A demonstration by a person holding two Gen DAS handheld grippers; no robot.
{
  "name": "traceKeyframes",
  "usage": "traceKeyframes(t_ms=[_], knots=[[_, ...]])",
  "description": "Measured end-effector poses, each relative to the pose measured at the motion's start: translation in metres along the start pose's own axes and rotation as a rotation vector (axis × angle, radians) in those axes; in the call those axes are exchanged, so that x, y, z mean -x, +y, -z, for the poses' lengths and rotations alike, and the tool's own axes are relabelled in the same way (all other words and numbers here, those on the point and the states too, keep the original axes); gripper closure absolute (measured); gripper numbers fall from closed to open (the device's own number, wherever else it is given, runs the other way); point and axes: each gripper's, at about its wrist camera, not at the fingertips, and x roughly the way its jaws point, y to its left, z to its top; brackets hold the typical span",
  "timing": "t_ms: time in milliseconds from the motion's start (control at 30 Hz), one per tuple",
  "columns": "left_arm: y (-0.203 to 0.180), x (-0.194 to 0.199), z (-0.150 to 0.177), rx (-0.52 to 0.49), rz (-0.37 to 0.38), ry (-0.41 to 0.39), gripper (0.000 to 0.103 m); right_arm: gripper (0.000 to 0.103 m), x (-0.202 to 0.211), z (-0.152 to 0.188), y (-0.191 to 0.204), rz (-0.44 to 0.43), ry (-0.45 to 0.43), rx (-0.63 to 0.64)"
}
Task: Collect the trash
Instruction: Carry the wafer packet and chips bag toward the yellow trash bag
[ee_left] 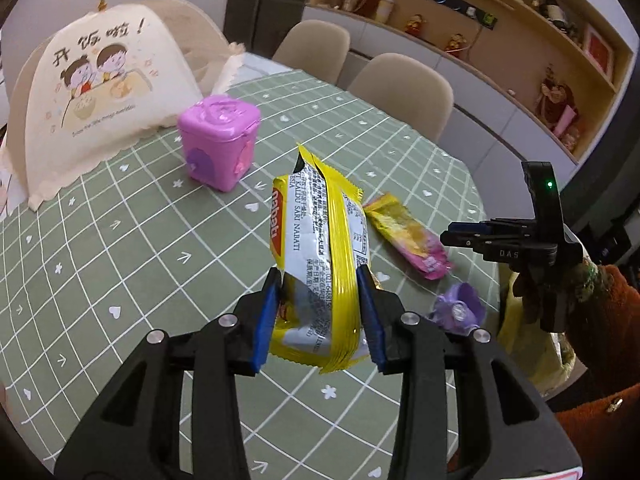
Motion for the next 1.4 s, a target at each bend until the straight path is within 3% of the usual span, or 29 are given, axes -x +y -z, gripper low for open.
traceKeyframes(t_ms=[200, 400, 533, 700, 767, 833, 867, 933, 1133, 1400], knots=[[0.022, -0.028, -0.003, 0.061, -0.043, 0.065, 0.067, 0.067, -0.033, -0.017, 0.009, -0.122, 0.020, 0.119], [0.041, -0.049, 0.004, 0.121, -0.076, 0.122, 0.067, 0.067, -0.062, -0.039, 0.015, -0.155, 0.050, 0.176], [0.053, -0.059, 0.008, 0.161, -0.095, 0.146, 0.067, 0.067, -0.069, -0.045, 0.030, -0.127, 0.073, 0.260], [0.060, -0.070, 0.013, 0.200, -0.095, 0.175, 0.066, 0.055, -0.072, -0.043, 0.041, -0.110, 0.104, 0.308], [0.061, -0.073, 0.014, 0.205, -0.095, 0.185, 0.066, 0.055, -0.072, -0.044, 0.046, -0.096, 0.115, 0.333], [0.061, -0.074, 0.015, 0.203, -0.092, 0.188, 0.066, 0.061, -0.072, -0.042, 0.050, -0.055, 0.100, 0.329], [0.061, -0.074, 0.014, 0.201, -0.090, 0.187, 0.066, 0.082, -0.071, -0.040, 0.053, -0.028, 0.090, 0.336], [0.061, -0.074, 0.012, 0.198, -0.084, 0.184, 0.066, 0.093, -0.065, -0.038, 0.060, 0.004, 0.069, 0.336], [0.053, -0.067, 0.005, 0.163, -0.045, 0.147, 0.066, 0.095, -0.022, -0.046, 0.066, 0.015, -0.040, 0.238], [0.028, -0.021, -0.017, 0.067, 0.021, -0.005, 0.067, 0.095, 0.039, -0.035, 0.088, 0.125, -0.158, 0.103]])
